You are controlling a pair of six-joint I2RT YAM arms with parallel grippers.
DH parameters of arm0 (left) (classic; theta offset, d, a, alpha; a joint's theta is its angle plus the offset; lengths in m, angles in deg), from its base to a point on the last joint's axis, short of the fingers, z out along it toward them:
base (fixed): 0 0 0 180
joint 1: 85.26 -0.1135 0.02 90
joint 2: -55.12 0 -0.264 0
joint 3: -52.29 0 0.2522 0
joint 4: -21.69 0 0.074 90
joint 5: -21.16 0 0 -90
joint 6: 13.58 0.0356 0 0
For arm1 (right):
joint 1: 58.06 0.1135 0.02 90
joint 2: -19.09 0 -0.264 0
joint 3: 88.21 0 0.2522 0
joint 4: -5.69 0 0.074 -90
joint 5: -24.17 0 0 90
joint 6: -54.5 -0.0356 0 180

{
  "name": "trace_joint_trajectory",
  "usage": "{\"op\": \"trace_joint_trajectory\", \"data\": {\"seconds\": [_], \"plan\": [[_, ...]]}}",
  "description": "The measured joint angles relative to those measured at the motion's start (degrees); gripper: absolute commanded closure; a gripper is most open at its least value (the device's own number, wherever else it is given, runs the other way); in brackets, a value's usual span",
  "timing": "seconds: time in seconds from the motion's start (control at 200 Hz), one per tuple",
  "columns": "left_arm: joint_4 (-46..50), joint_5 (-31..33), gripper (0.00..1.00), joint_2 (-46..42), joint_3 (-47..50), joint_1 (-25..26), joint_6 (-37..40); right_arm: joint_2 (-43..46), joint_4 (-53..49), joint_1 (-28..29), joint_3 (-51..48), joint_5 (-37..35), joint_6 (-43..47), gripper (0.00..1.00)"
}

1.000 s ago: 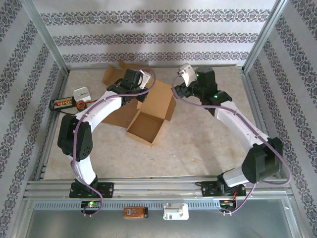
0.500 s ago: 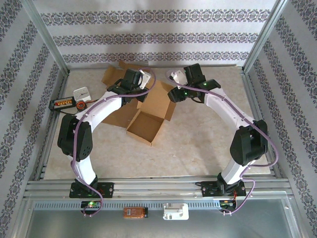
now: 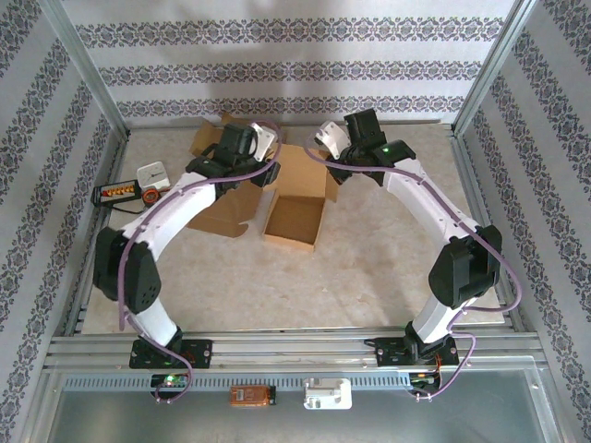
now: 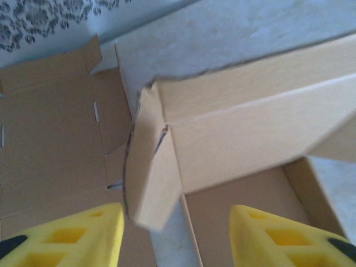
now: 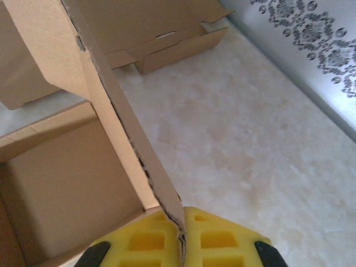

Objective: Fold the paper box

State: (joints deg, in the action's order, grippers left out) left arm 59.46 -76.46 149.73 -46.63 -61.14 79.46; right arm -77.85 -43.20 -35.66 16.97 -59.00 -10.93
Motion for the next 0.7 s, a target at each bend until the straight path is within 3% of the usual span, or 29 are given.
{"op": "trace_joint_trajectory", "data": {"seconds": [0.17,0.275,0.5,0.7], "plan": [[9.9,-9.9,0.22,-3.9,-7.4,-3.2,5.5,-0.1,0.6,0.0,0.4,-0.2,6.8,1.0],[20.3,-16.5,0.19,0.8,-19.0,-5.8,10.0,-0.3,1.1,0.0,1.0,0.2,9.6,1.0],[39.0,-21.0,0.19,17.1,-39.8,-6.6,17.9,-2.2,1.1,0.0,1.8,1.9,11.9,1.0],[44.6,-18.4,0.25,28.1,-47.8,-6.7,19.1,-2.9,1.1,0.0,2.0,2.7,11.9,1.0]]}}
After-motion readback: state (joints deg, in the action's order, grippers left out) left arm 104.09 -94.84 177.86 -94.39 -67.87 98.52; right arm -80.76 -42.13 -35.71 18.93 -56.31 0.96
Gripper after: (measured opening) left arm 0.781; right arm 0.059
